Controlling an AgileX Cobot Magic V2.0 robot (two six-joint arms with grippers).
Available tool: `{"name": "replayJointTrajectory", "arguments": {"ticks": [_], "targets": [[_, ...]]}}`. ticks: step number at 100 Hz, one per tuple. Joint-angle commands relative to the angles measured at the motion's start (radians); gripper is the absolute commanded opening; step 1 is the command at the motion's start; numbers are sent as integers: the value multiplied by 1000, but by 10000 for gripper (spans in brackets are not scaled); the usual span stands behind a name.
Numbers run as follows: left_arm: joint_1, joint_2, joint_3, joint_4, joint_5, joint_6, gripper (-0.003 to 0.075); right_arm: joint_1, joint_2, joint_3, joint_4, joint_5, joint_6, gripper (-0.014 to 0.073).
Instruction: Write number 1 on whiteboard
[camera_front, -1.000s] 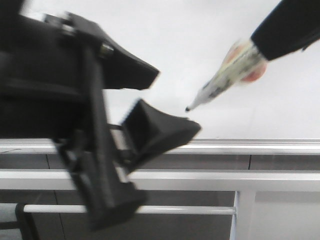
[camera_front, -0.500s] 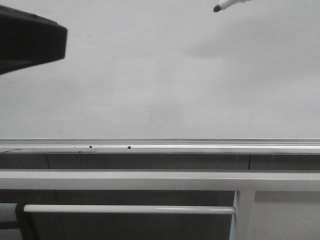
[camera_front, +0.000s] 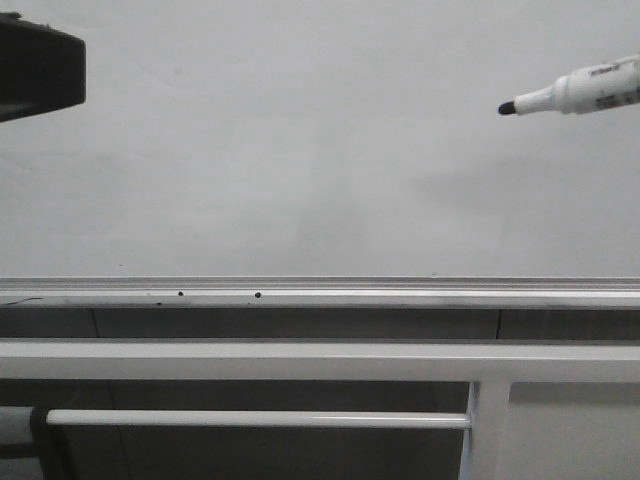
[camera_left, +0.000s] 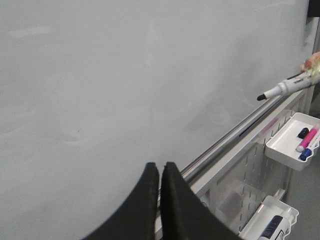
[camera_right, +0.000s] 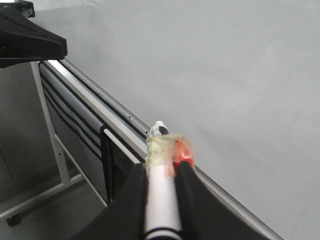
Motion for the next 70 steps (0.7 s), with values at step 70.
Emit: {"name": "replayJointTrajectory", "arguments": {"ticks": [70], "targets": [[-7, 1, -27, -14, -80, -5, -20, 1, 250, 24, -1, -450, 2, -63]]}}
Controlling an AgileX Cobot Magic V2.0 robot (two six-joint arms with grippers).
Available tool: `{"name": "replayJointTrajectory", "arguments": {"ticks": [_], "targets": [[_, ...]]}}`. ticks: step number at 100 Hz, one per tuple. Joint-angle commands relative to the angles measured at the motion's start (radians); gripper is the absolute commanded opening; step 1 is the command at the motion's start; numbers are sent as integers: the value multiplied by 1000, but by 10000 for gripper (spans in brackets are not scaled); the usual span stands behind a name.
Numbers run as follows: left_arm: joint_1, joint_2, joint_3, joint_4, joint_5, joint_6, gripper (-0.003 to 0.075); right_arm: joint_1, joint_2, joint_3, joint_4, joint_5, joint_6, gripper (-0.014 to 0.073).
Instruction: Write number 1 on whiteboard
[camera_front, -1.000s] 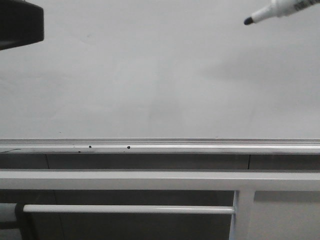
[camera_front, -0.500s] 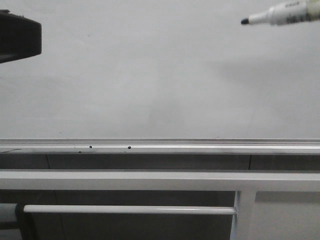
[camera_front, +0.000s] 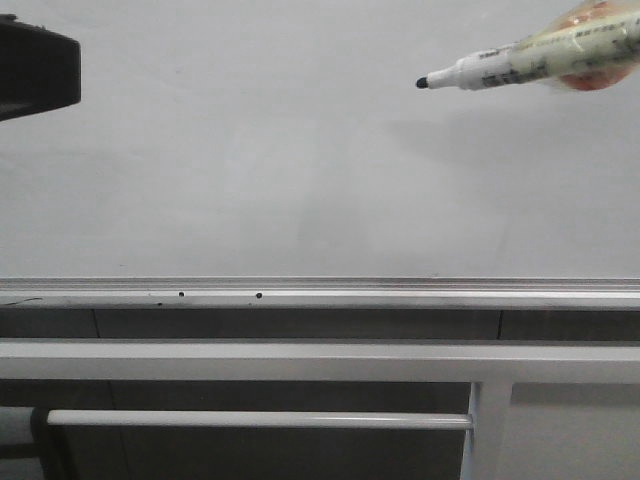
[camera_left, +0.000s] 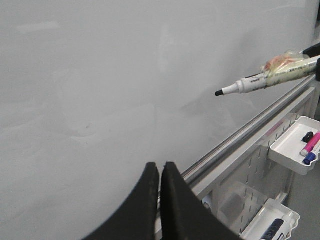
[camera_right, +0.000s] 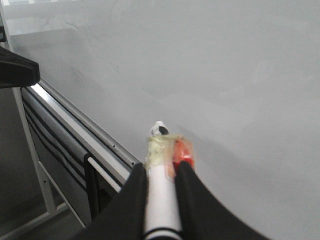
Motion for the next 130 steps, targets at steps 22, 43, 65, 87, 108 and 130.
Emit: {"name": "replayJointTrajectory", "arguments": {"ticks": [22, 43, 65, 87, 108, 130], "targets": [[-7, 1, -27, 15, -79, -5, -20, -40, 20, -26, 5, -94, 0, -60], [-7, 1, -27, 15, -81, -5, -20, -94, 7, -26, 39, -96, 0, -60], [-7, 1, -27, 15, -81, -5, -20, -99, 11, -26, 30, -94, -2, -60], [-7, 1, -27, 15, -83, -4, -20, -186, 61, -24, 45, -59, -2, -60], [-7, 1, -27, 17, -89, -4, -20, -196, 174, -24, 67, -57, -2, -60], [-7, 1, -27, 17, -91, -4, -20, -194, 268, -26, 94, -100, -2, -61]]}}
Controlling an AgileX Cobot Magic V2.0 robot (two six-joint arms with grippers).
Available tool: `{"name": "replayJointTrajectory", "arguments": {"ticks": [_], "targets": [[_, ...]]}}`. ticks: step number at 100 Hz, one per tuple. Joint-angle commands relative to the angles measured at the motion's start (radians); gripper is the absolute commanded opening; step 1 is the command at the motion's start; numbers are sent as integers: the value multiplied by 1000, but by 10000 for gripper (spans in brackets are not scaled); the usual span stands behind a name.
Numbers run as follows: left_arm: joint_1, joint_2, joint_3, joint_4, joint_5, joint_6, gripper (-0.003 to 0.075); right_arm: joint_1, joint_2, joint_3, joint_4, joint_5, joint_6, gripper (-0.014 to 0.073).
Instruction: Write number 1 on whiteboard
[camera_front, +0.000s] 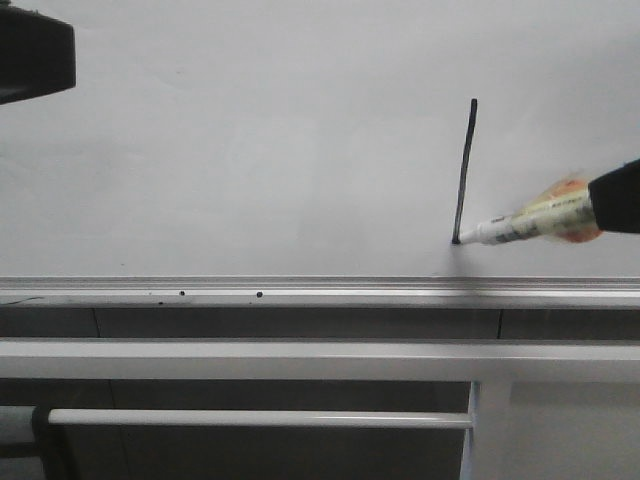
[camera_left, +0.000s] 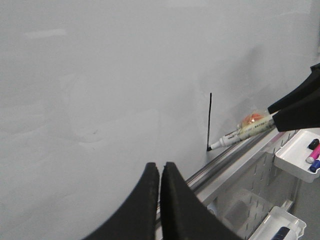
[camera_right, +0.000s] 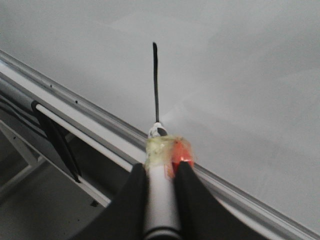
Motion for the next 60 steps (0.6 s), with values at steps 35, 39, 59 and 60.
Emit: {"name": "replayJointTrajectory", "arguments": {"ticks": [35, 39, 59, 60], "targets": [[-7, 1, -27, 194, 22, -4, -18, 228, -218, -52, 84, 131, 0, -63], [-7, 1, -27, 256, 49, -4, -8, 238, -220, -52, 84, 160, 0, -63], [-7, 1, -27, 354, 184, -4, 221, 239, -152, -106, 86, 283, 0, -63], [-7, 1, -27, 356, 188, -4, 230, 239, -145, -110, 86, 286, 0, -63]]}}
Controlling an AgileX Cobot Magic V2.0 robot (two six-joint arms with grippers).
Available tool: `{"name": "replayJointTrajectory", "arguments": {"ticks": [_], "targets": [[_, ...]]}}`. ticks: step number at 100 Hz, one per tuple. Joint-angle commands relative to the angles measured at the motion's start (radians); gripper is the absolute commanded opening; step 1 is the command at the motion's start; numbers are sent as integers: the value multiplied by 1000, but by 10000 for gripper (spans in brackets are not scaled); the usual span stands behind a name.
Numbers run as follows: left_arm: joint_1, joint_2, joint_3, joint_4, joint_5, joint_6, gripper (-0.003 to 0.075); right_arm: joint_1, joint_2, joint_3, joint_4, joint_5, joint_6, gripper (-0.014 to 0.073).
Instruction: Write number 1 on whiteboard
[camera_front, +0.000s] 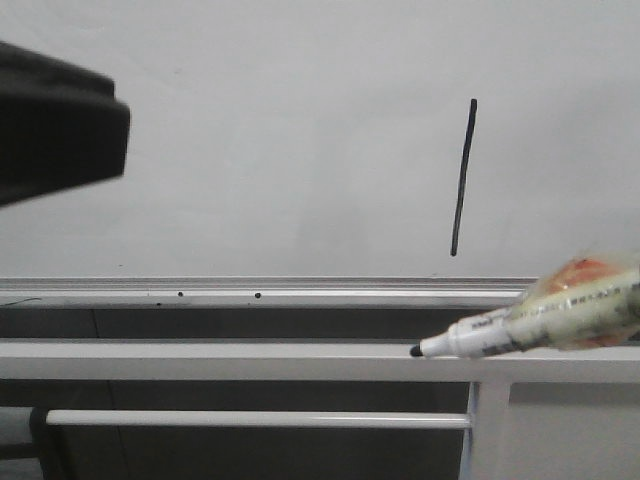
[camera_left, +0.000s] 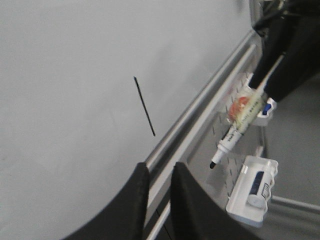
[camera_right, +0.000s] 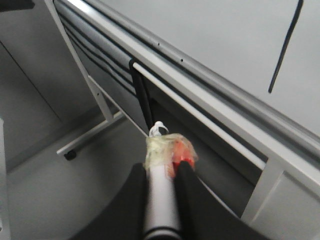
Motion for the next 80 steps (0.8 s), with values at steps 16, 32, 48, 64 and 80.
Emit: {"name": "replayJointTrajectory", "arguments": {"ticks": [16, 32, 48, 64, 80], "targets": [[-7, 36, -33, 76, 4, -4, 318, 2, 155, -182, 10, 44, 2, -63], [-7, 147, -66, 112, 10, -3, 318, 2, 267, -290, 10, 106, 28, -63], [-7, 233, -96, 94, -3, -3, 316, 2, 322, -342, -23, 132, 84, -59], [-7, 272, -96, 63, -64, -3, 316, 2, 330, -345, -122, 141, 207, -59], [-7, 303, -96, 61, -136, -3, 316, 2, 331, -364, -145, 161, 271, -59]]}}
